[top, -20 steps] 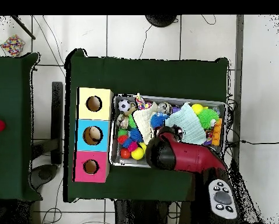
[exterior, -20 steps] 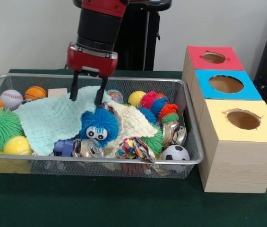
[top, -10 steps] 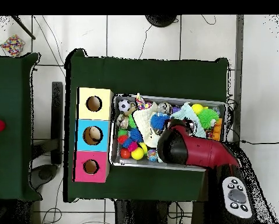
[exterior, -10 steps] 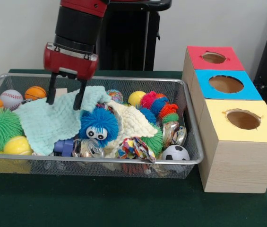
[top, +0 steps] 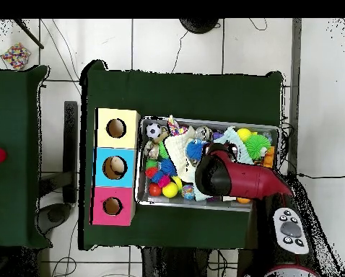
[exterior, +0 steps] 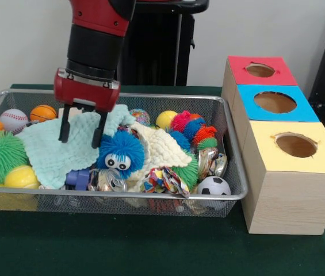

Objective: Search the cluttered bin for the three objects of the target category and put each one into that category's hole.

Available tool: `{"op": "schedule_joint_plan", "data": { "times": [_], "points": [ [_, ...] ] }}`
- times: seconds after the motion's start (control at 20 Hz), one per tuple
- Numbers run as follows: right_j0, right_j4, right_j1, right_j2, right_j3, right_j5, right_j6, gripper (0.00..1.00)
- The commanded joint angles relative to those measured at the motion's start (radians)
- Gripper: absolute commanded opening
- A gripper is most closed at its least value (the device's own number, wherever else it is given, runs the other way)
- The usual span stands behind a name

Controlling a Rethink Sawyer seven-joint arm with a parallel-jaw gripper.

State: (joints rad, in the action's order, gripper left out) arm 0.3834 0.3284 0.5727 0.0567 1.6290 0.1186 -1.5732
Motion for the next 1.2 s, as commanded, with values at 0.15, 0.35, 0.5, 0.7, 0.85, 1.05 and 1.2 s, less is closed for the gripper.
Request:
{"op": "schedule_joint_plan", "data": {
  "times": [0.15, 0.35, 0.5, 0.7, 0.85, 1.05, 1.2],
  "points": [
    [0.051, -0.008, -0.004, -0.178, 0.052, 0.216, 0.005, 1.00],
    [0.108, -0.038, 0.046, -0.262, 0.093, 0.334, 0.059, 1.00],
    [0.117, -0.043, 0.079, -0.284, 0.097, 0.413, 0.081, 1.00],
    [0.102, -0.015, 0.073, -0.271, 0.074, 0.472, 0.069, 1.00],
    [0.089, -0.002, 0.042, -0.253, 0.056, 0.530, 0.062, 1.00],
    [0.069, 0.052, -0.034, -0.241, 0.018, 0.466, 0.046, 1.00],
    [0.086, 0.057, -0.098, -0.260, 0.012, 0.383, 0.030, 1.00]
  ]
}}
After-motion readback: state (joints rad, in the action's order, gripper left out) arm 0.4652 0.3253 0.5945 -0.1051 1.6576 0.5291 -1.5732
